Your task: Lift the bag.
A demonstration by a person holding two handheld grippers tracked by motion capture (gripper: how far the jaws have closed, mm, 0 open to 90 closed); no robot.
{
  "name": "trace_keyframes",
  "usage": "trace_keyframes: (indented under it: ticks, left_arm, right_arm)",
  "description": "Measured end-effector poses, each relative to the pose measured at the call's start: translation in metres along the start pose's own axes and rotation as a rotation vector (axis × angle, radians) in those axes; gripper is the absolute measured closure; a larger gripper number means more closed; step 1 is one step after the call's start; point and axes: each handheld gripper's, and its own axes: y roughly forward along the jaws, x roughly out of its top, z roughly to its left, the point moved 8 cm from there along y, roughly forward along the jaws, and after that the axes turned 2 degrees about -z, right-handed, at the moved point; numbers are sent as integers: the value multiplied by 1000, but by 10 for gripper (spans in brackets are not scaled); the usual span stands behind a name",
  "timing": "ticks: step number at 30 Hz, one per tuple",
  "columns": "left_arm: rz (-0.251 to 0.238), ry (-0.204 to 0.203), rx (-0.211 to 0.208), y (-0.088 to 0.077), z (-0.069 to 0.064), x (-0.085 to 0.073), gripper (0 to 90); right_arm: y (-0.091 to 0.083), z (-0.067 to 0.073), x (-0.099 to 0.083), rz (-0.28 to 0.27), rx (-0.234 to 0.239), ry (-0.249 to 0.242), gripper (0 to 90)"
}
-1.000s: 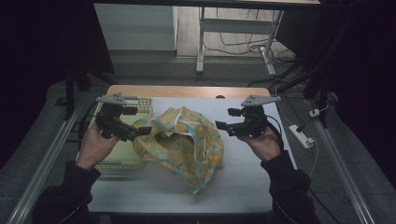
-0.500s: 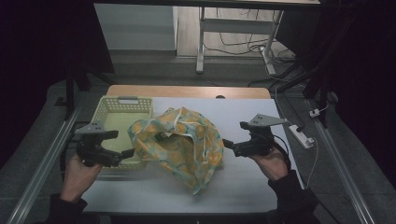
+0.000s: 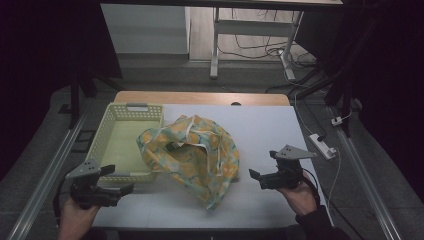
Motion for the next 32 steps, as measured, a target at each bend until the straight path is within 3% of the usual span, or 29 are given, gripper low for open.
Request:
trace_keyframes:
  ticks: [4,11,20,23,32]
  left_arm:
    - [5,-10,17,-1,-3,-16,0]
    - [37,-41,30,1,1,-46,0]
    - [79,-70,43,0,8,-66,0]
    - [120,-69,60,-1,10,-75,0]
    - [131,-89,54,-5,11,-79,0]
  right_arm:
    - [-5,-1,-20,13,6,18,0]
    - [-14,-1,-53,53,-31,44,0]
    - [-25,-3,-87,120,-76,70,0]
    - [-29,-5,-95,138,-95,84,0]
    - [-35,-10,-100,143,-113,122,0]
